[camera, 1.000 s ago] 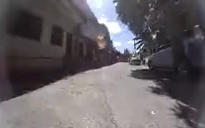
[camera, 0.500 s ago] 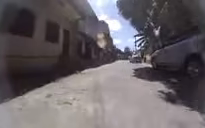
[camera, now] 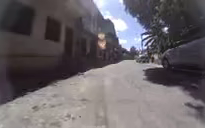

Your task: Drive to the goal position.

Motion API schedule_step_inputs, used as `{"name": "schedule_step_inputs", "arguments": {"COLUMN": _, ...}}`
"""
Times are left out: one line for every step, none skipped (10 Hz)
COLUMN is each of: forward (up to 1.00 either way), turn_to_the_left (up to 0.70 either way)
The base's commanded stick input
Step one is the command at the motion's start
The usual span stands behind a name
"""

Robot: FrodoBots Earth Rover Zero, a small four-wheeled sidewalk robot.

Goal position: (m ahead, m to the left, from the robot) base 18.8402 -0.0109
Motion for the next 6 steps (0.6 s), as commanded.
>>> {"name": "schedule_step_inputs", "arguments": {"forward": 1.00, "turn_to_the_left": -0.40}}
{"name": "schedule_step_inputs", "arguments": {"forward": 1.00, "turn_to_the_left": -0.40}}
{"name": "schedule_step_inputs", "arguments": {"forward": 1.00, "turn_to_the_left": -0.40}}
{"name": "schedule_step_inputs", "arguments": {"forward": 1.00, "turn_to_the_left": -0.40}}
{"name": "schedule_step_inputs", "arguments": {"forward": 1.00, "turn_to_the_left": -0.40}}
{"name": "schedule_step_inputs", "arguments": {"forward": 1.00, "turn_to_the_left": -0.40}}
